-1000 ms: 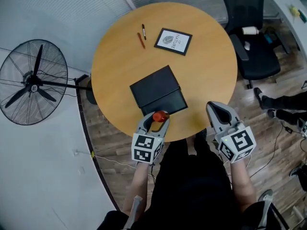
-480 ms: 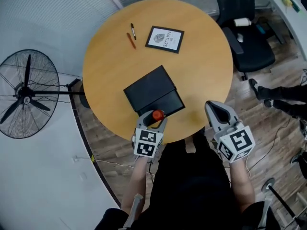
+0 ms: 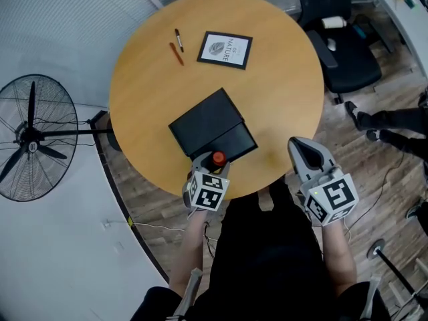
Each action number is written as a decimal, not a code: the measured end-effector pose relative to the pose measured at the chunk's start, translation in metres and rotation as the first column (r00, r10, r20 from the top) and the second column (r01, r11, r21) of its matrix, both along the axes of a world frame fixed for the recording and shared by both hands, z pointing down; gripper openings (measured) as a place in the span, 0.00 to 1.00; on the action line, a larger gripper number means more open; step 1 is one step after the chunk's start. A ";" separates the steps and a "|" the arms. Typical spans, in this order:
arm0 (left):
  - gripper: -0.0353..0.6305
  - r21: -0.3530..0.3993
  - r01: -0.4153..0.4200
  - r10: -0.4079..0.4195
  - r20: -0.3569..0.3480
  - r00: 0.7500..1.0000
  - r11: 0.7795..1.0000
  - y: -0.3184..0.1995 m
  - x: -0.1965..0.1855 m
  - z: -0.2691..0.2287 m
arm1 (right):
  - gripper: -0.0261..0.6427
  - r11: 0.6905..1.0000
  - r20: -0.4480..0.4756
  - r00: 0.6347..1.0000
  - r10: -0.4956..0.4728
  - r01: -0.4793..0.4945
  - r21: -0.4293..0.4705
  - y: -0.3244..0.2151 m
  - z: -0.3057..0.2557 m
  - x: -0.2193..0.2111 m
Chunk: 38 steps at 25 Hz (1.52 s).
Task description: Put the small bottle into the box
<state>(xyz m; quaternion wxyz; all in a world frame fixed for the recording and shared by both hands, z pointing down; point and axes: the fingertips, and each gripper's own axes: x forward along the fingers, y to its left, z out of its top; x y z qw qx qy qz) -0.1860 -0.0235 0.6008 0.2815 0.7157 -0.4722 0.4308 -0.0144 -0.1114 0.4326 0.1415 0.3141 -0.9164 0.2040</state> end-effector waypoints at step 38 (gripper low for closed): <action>0.37 -0.184 -0.121 0.130 0.039 0.991 0.975 -0.020 0.007 0.066 | 0.05 0.997 -0.034 0.997 0.068 -0.070 -0.044 0.005 0.013 0.011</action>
